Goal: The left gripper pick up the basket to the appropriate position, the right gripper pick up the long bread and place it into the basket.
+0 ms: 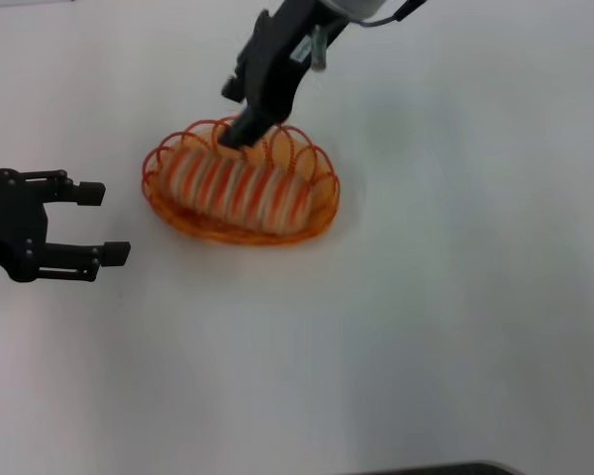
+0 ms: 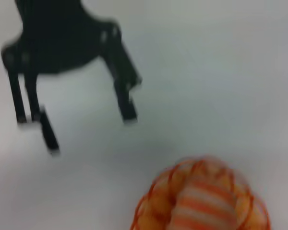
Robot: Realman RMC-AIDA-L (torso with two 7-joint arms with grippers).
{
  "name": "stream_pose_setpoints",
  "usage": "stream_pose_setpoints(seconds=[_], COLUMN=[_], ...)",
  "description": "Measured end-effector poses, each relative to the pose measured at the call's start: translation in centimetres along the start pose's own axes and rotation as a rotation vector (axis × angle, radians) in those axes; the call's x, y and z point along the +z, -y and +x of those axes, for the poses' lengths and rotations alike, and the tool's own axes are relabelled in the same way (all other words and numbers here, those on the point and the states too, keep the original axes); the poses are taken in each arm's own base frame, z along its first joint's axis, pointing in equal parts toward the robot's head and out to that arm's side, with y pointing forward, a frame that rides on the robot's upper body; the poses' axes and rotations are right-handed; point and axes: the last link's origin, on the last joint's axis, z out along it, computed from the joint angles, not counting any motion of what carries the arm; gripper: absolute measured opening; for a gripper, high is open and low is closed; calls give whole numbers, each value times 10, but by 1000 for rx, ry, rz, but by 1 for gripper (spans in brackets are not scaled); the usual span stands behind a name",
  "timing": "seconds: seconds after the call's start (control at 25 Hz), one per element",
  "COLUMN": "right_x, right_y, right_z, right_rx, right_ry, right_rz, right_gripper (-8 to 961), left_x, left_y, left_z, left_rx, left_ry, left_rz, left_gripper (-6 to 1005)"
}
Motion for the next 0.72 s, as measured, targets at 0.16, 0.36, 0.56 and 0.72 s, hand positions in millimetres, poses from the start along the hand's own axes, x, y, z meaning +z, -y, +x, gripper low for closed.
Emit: stream_pose_setpoints(seconds=[0.16,0.36,0.56,0.72], right_x=[-20,-45,-46,-37], right_y=[6,6,-16,-43], right_z=[14,71,145,196], right_rx=[93,224,289,295], right_ry=[243,500,581,610], right_rz=[-23,-58,-47,-6], right_gripper=[593,594,602,768], left_x=[-1,0,2,4], left_y=[0,-1,-1,-1], left_z=[0,0,-2,-7], left_rx=[-3,-9,-14,-27], left_ry=[-3,-7,-10,-18], left_rz=[-1,-10,-7,3], left_gripper=[831,831,830,830])
